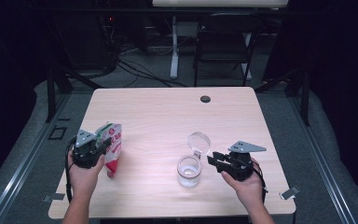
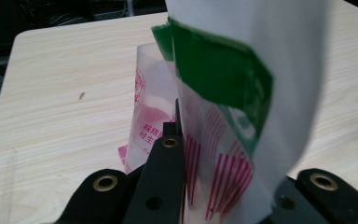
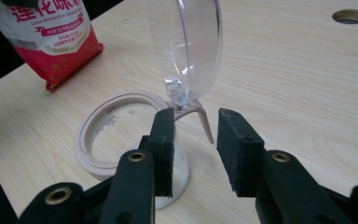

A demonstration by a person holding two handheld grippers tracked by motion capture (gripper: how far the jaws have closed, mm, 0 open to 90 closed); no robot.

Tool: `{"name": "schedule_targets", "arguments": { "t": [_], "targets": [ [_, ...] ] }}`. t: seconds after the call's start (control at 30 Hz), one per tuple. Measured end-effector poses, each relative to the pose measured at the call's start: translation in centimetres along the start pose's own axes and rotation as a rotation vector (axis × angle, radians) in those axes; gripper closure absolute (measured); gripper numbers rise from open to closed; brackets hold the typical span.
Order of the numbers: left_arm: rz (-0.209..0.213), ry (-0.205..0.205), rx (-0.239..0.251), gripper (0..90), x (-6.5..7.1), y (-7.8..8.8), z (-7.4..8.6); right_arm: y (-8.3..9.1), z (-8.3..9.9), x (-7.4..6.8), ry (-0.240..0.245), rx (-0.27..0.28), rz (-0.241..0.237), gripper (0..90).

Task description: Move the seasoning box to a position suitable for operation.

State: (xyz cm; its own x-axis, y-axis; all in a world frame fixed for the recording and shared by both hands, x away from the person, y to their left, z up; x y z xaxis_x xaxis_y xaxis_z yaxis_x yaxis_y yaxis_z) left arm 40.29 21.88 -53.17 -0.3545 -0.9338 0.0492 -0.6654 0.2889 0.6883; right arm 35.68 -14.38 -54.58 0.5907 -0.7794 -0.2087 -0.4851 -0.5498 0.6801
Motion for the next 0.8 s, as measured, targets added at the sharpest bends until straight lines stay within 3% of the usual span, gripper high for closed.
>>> {"name": "schedule_targets", "arguments": {
  "t": [0.27,0.47,0.63,0.8],
  "targets": [
    [-0.018,0.027,0.035,90.0,-1.5,1.0,-0.7,0.4,0.3,0.6,-0.01,-0.001,0.018,66.6],
    [-0.029,0.01,0.034,90.0,-1.5,1.4,-1.3,0.8,0.6,0.6,-0.016,0.007,0.025,66.6],
    [-0.024,-0.004,0.051,90.0,-1.1,2.0,-2.1,1.1,0.9,0.9,-0.021,0.003,0.038,66.5],
    [-0.006,-0.041,0.052,90.0,0.2,2.2,-2.8,1.5,1.2,1.0,-0.03,0.009,0.046,66.5]
  ]
}}
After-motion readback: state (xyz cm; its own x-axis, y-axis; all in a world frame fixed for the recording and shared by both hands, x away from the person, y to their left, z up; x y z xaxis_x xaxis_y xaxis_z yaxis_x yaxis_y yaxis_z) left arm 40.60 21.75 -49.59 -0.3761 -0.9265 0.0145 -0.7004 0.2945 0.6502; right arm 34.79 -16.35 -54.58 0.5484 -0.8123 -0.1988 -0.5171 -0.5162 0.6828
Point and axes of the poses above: each handheld gripper's, and its own axes: y roughly backward along the jaws, z roughly out of its underside, x roughly to its right, the point moved 10 cm from there along -y, roughly forward along the jaws, and after that the axes turned 12 degrees about -x, right-handed, at the moved point
